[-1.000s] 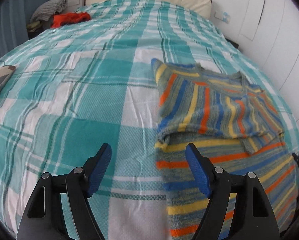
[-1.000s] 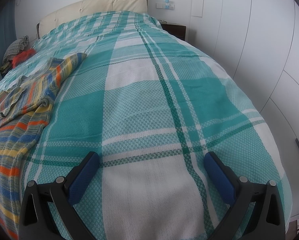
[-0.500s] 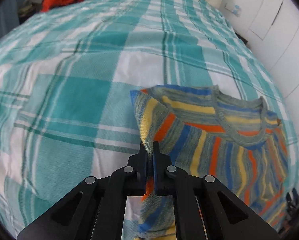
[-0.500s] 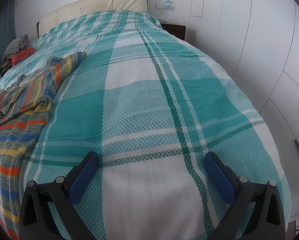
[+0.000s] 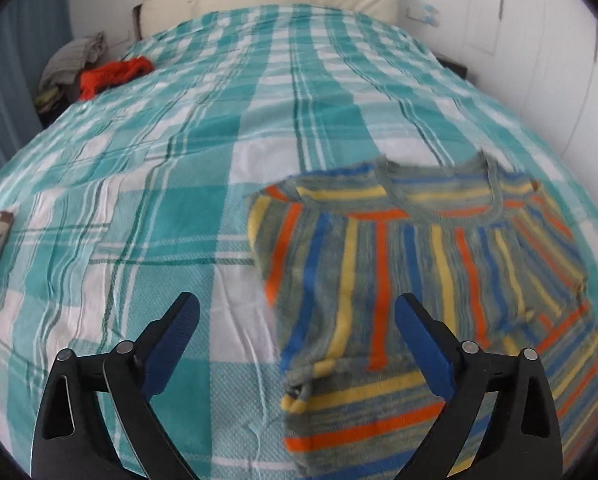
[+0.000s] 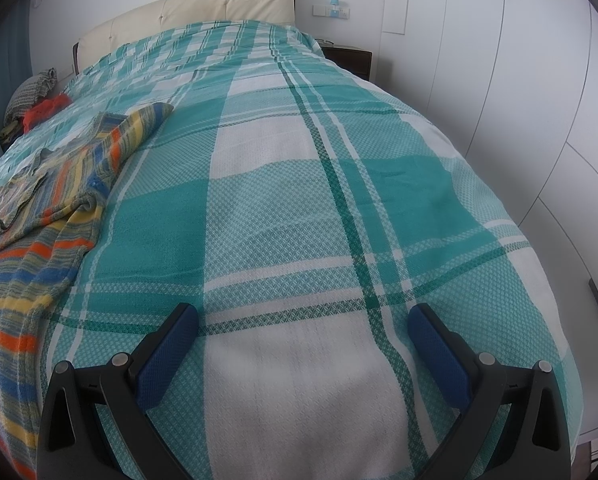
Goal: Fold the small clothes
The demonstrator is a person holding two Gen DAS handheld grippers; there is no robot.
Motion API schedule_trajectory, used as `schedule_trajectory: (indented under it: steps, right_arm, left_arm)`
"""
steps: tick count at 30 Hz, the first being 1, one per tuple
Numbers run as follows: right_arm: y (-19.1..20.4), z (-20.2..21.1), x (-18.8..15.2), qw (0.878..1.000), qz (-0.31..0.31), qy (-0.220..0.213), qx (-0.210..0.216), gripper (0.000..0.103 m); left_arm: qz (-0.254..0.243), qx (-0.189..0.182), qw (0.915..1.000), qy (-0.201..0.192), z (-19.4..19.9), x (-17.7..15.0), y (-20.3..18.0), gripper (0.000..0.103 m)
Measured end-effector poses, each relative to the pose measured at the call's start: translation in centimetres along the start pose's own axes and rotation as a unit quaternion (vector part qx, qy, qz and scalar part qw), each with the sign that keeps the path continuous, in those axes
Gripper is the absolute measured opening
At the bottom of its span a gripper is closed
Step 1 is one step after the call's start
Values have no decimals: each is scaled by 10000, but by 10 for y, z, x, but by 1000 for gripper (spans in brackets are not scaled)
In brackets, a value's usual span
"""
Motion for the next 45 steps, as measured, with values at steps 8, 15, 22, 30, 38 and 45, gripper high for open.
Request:
schedule_trajectory:
  steps: [8,15,22,30,38,45]
  right_arm:
    - [0,0,0,10000,-2,1,5,103]
    - [0,0,0,10000,1,1,0,103]
    - [-1,-1,0,10000,20,13,-24,103]
    - [0,-1,0,10000,56,39,-63,103]
    - [0,-2,0,10000,55,36,-64,103]
    - [0,-2,0,10000,49,36,-57,103]
  left_arm:
    - [1278,-57,9907,469,18,-73,30,100]
    - [1763,94,9842,100,78,-136,55,100]
    - [1670,318,9851,267,61,-144,73,101]
    - [1419,508,9885,97,50,-158,68,103]
    - [1406,512,9887,128,47,-158,68,103]
    - [1352,576,9891,116,46,-158,66,103]
Point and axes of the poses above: each gripper's, at about its wrist camera, not at the fingertips, and z roughly against the way its jaws point, y to its left, x to its top, the point moved 4 cm from there along -z, roughly the way its jaws point, and after that the axes turned 1 degree about z, right-handed, at the moved point
